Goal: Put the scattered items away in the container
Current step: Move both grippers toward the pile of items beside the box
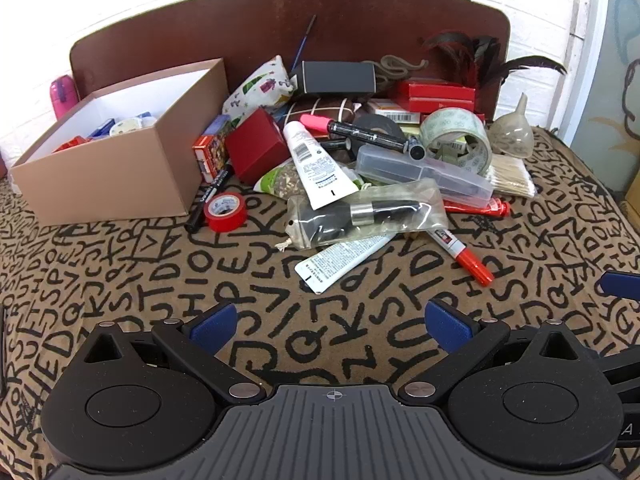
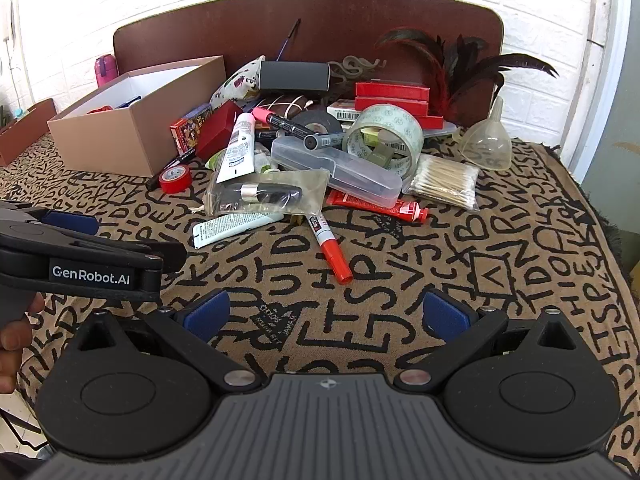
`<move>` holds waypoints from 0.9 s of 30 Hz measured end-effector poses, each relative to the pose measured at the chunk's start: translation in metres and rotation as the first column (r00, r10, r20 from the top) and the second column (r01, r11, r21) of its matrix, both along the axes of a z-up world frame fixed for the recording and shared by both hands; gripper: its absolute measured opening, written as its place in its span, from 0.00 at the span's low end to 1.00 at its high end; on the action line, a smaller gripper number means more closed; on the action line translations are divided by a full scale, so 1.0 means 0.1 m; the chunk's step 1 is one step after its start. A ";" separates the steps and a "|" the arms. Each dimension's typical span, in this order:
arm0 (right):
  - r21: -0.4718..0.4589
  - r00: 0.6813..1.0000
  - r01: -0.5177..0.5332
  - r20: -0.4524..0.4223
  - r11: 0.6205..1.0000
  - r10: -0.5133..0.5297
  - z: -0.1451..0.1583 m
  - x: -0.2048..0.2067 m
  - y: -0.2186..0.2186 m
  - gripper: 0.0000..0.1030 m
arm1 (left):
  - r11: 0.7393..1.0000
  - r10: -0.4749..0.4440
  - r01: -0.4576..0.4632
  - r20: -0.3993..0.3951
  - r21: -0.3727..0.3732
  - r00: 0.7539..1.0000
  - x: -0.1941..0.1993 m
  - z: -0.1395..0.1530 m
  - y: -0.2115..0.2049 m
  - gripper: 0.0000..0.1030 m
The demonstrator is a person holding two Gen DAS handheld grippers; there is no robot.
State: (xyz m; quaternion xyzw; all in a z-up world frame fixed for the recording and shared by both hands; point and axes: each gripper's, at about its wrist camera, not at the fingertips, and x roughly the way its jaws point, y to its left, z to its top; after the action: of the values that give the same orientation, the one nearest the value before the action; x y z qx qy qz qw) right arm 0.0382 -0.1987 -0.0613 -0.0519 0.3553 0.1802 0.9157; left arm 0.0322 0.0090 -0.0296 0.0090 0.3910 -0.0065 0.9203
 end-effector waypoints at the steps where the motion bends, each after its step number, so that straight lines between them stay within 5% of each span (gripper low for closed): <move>1: 0.000 1.000 -0.001 -0.002 1.000 0.001 0.00 0.01 0.00 0.99 | 1.000 0.001 -0.001 -0.002 0.001 1.000 0.01 -0.01 0.01 1.00; 27: -0.019 0.995 0.080 -0.057 0.997 -0.081 -0.32 0.48 0.05 0.99 | 0.999 -0.005 0.008 -0.089 0.040 0.996 0.48 -0.37 0.08 1.00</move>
State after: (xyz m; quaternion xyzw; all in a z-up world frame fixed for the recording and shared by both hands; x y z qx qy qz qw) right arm 0.0866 -0.1936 -0.0937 -0.0398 0.3848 0.1414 0.9112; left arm 0.0801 0.0169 -0.0666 0.0287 0.4315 -0.0019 0.9017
